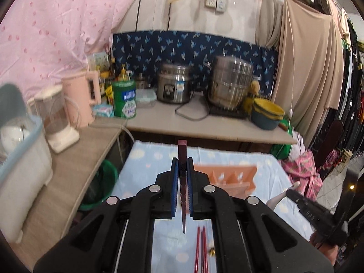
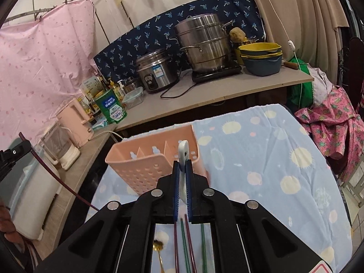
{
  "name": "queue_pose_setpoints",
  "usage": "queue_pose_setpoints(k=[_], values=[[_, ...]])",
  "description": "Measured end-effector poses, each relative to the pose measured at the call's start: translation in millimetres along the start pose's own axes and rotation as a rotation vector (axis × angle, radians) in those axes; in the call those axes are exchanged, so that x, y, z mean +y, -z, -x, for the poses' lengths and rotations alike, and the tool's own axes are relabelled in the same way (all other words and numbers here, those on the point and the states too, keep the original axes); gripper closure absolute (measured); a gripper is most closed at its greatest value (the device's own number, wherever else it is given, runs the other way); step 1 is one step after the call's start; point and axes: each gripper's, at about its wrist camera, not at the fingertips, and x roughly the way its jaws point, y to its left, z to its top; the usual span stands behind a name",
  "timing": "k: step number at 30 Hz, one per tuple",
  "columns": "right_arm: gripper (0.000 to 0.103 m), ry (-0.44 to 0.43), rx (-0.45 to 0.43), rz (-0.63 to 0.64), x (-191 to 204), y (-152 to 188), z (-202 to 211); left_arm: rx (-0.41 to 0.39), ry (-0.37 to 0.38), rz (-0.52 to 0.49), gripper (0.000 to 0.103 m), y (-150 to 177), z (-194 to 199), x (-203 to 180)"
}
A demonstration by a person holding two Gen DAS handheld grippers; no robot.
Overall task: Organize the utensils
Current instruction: 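Lift the chopstick and spoon with both tools and carry them over the pink basket, then lower both items into the pink basket and open both tools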
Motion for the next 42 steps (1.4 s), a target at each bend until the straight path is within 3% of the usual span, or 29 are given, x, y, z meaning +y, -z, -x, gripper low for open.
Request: queue_pose_setpoints(k=[6,10,20,28,31,33,34,42], values=[[0.098,-0.061,-0.061,-0.025,8.9,-40.9,-27.2,-0.121,0.029,0.013,0.096,-53.0,3.0,-8.7],[0.098,-0.088,-0.067,-0.032,15.3,-53.9,-46.4,-0.146,0.053,0.028,0.096,-67.5,-8.8,-11.0],[0.098,-0.022,0.026,-0.013,7.9,-34.9,-94.8,-0.028,0.046,0.016,0.096,-40.4,-71.8,-15.3],[0.093,0.008,0.050,-0.011,0.6,-22.9,-109.0,0.038,0.036,0.039,0.096,-21.8,-95.3,-7.5],[0.092,0.018,0.032,-0.001,1.5,-22.6,-105.0,0.041,0.025,0.031,0.087,-19.0,-95.5,-8.6],[0.092,0.020,0.024,0.007,3.2,-22.6,-100.4,0.036,0.014,0.030,0.068,-18.0,-93.0,-8.4],[0.092,0.021,0.020,0.011,4.1,-22.7,-98.0,0.029,0.010,0.029,0.065,-16.8,-90.9,-8.2],[0.091,0.010,0.024,0.003,4.2,-5.5,-65.2,0.054,-0.005,0.010,0.059,3.5,-70.7,-6.0]])
